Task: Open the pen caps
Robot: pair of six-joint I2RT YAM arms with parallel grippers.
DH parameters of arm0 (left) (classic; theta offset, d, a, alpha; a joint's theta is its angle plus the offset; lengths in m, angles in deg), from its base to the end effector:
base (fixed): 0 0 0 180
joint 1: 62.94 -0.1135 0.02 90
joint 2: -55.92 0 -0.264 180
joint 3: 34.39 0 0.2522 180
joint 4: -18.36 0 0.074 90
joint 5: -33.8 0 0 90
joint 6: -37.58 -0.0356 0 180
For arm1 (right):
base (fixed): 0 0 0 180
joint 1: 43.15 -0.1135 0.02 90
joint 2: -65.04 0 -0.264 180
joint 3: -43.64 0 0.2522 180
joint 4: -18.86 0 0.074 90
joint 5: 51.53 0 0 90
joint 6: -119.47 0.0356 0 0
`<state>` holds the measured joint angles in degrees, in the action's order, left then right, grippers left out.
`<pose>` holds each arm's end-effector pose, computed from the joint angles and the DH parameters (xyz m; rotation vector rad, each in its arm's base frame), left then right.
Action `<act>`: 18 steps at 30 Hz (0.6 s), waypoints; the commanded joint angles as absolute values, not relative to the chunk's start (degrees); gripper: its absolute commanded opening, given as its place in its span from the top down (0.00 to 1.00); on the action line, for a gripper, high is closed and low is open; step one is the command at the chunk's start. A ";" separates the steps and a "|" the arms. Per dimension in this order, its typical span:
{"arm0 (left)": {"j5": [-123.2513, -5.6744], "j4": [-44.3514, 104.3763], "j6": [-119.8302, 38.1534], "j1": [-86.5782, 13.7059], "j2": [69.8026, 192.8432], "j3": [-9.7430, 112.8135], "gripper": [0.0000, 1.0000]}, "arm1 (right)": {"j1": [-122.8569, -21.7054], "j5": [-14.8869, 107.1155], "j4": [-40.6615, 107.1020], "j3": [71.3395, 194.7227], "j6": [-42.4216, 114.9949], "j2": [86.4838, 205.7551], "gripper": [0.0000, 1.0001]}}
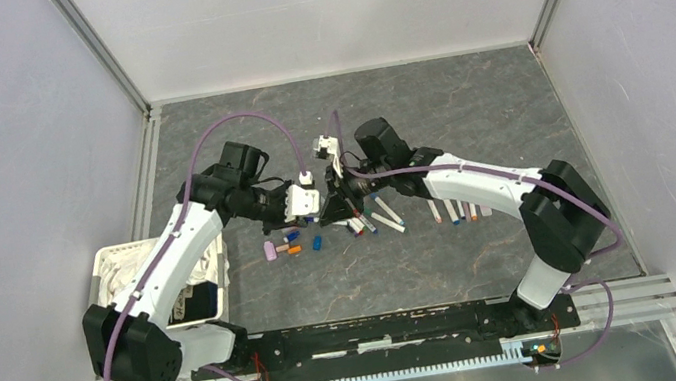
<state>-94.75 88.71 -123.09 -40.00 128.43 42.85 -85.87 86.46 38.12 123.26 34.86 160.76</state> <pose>0.2069 -0.1117 0.2933 1.9000 1.5318 -0.5656 0.2527 0.2694 0.2496 -1.1976 1.9456 1.3738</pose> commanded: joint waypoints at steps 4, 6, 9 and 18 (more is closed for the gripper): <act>-77.13 91.06 -126.79 -48.36 127.79 42.30 0.98 | -78.23 84.79 55.38 114.73 33.51 154.42 1.00; -76.21 91.11 -127.50 -49.00 127.88 41.88 0.98 | -77.66 84.38 56.25 114.53 33.02 153.73 1.00; -74.06 91.35 -129.76 -50.45 127.96 42.34 0.98 | -77.65 82.97 57.50 113.35 32.48 152.91 1.00; -77.49 92.18 -129.20 -53.36 129.82 46.84 0.98 | -77.39 74.82 54.48 111.08 36.60 148.29 1.00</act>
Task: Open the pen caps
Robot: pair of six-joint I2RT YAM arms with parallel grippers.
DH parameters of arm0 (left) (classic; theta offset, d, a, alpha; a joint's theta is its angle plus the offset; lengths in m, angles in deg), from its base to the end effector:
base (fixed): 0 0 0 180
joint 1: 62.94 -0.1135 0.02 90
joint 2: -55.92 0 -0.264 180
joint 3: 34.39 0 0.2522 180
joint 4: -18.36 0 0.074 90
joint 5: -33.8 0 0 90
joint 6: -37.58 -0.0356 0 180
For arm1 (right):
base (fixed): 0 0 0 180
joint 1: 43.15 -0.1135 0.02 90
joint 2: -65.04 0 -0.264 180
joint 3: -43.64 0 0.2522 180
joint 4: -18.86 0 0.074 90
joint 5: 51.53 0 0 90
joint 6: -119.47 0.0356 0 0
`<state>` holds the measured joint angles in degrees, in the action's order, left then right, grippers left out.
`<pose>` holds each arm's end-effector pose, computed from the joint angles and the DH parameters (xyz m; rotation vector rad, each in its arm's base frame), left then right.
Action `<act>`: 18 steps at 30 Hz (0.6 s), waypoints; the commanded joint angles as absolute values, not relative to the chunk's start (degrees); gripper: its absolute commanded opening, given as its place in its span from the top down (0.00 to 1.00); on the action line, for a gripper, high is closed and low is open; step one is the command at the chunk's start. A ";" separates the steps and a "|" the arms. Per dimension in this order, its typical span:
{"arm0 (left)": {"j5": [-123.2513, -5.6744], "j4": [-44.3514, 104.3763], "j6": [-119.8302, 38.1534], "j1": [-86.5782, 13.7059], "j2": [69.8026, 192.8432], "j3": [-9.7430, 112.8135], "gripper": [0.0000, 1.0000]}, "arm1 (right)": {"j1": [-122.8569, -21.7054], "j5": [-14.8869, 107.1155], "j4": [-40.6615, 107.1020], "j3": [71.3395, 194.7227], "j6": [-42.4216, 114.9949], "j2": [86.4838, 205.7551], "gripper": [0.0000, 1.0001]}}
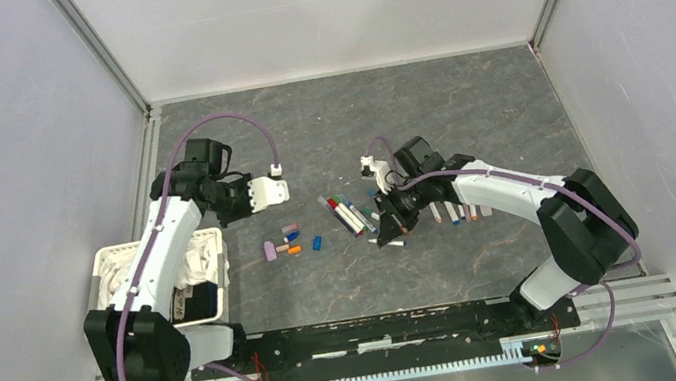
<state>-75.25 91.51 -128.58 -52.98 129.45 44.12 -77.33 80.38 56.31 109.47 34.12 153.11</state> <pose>0.2309 -0.0523 0.2886 1.8672 1.8728 -0.0932 0.2309 0.1855 0.1951 -0.9379 2.4837 1.1916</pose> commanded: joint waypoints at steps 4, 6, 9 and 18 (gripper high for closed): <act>-83.89 84.22 -118.13 -53.27 130.90 42.14 0.98 | -74.95 58.50 53.73 112.72 40.53 144.98 1.00; -84.60 81.19 -114.54 -53.27 131.84 39.41 0.98 | -72.49 52.06 51.84 110.54 43.04 142.01 1.00; -85.30 76.64 -110.29 -53.27 132.74 35.18 0.98 | -69.54 44.36 50.15 106.84 45.50 138.97 1.00; -81.43 67.44 -104.38 -53.18 137.93 28.32 0.98 | -63.00 31.46 46.14 96.69 49.13 135.37 1.00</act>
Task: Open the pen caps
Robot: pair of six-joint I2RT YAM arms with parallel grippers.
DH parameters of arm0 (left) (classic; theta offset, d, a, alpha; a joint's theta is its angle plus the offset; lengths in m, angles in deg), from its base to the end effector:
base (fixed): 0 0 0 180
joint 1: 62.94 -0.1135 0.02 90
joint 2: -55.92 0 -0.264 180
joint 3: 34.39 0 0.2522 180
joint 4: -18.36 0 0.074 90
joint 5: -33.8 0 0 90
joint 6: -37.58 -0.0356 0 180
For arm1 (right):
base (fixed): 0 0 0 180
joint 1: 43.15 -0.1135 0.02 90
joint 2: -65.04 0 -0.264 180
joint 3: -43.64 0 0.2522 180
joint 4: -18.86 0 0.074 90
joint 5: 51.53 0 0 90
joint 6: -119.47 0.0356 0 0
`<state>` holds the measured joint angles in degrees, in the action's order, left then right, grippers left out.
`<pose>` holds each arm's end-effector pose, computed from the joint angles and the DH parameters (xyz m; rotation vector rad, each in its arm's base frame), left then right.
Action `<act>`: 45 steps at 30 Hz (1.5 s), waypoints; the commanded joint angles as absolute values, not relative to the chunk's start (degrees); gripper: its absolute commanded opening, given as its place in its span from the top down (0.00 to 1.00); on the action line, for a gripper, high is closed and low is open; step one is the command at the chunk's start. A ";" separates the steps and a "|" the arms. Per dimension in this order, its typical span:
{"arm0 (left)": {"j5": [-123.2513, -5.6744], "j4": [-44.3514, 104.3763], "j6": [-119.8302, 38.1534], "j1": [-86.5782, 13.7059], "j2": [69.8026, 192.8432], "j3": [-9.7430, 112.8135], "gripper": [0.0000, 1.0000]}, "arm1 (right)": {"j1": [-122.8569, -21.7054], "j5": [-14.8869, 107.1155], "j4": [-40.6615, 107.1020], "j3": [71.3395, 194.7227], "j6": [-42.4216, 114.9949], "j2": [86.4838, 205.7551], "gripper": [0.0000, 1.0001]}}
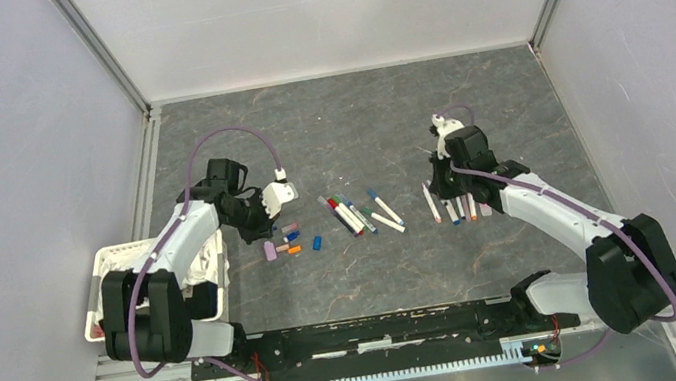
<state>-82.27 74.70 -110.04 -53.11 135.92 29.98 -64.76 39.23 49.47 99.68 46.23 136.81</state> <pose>0.2435 -0.0581 0.2048 1.5508 2.1479 -0.3902 0.2377 0.0947 0.2166 -0.1082 2.4030 0.3317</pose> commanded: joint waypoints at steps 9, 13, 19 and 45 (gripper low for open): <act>-80.75 64.82 -102.49 -53.18 142.79 27.27 0.78 | -62.82 26.39 43.68 96.50 47.68 139.42 1.00; -82.69 66.65 -103.23 -53.18 142.78 27.71 0.65 | -62.88 25.75 43.00 97.25 47.06 142.48 1.00; -85.58 71.92 -103.19 -53.18 140.82 30.65 0.51 | -62.82 24.55 41.84 97.30 46.78 145.58 0.80; -76.43 74.55 -83.55 -53.33 124.90 56.24 0.00 | -74.92 38.10 42.57 108.01 39.54 146.69 0.63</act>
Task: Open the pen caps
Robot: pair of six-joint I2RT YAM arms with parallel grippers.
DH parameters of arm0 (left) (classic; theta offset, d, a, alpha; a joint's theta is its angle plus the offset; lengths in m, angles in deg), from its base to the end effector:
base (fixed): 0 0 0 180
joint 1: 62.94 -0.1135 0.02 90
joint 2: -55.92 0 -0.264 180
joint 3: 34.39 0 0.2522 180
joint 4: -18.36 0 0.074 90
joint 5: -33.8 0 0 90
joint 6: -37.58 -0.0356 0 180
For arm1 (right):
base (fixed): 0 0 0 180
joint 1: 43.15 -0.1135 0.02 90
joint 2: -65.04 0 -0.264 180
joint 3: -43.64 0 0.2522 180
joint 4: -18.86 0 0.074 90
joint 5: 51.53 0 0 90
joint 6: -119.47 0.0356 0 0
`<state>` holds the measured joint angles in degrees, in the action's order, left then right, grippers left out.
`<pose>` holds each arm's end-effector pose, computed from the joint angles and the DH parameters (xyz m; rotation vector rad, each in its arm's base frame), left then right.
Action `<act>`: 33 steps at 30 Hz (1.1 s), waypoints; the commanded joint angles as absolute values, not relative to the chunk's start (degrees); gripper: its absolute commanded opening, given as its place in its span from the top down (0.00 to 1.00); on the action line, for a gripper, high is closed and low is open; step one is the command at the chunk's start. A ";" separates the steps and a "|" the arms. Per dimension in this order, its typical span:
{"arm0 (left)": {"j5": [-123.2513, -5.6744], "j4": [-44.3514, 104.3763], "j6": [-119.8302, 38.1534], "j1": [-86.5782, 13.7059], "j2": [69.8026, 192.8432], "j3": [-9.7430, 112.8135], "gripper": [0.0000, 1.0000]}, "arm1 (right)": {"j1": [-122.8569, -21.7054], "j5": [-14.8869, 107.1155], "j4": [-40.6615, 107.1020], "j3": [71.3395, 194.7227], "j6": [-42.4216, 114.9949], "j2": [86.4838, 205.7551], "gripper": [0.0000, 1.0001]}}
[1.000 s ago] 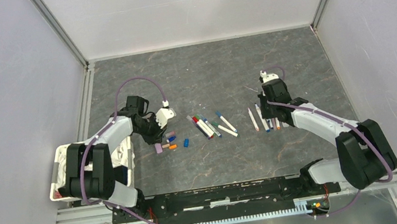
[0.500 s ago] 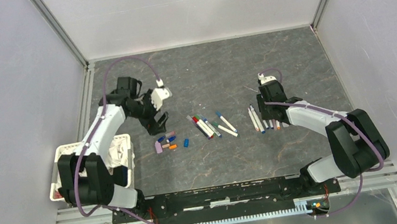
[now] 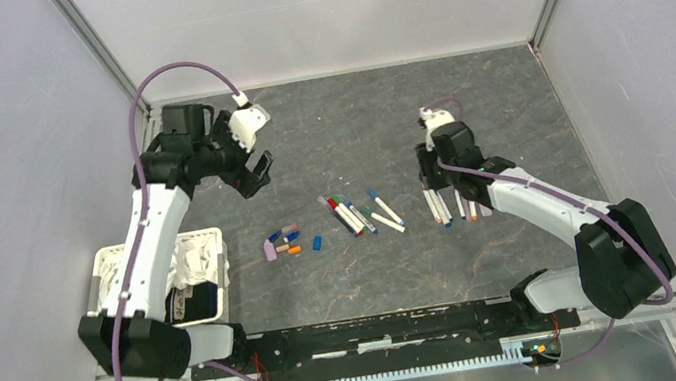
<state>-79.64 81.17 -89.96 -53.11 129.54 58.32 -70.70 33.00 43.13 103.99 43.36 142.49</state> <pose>0.2547 -0.0585 0.3755 1.0906 1.9879 -0.2238 0.2550 0.1292 0.2247 -0.2245 2.2922 0.2652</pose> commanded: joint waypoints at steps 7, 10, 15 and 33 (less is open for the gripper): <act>-84.88 80.74 -86.46 -53.27 126.36 54.54 0.02 | -80.18 38.33 43.56 112.37 38.07 156.78 0.66; -86.91 80.86 -86.67 -53.27 125.95 53.32 0.03 | -80.47 38.31 43.53 113.19 37.97 159.54 0.67; -89.27 81.37 -87.31 -53.27 125.01 52.09 0.03 | -80.54 38.13 43.20 112.59 37.89 162.26 0.69; -94.04 85.08 -96.90 -52.39 127.37 46.01 0.03 | -80.06 34.85 43.59 113.15 37.85 156.68 1.00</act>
<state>-91.64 83.53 -91.36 -53.05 126.39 48.12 -80.37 35.84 42.91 110.26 38.34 162.05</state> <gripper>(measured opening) 0.984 0.133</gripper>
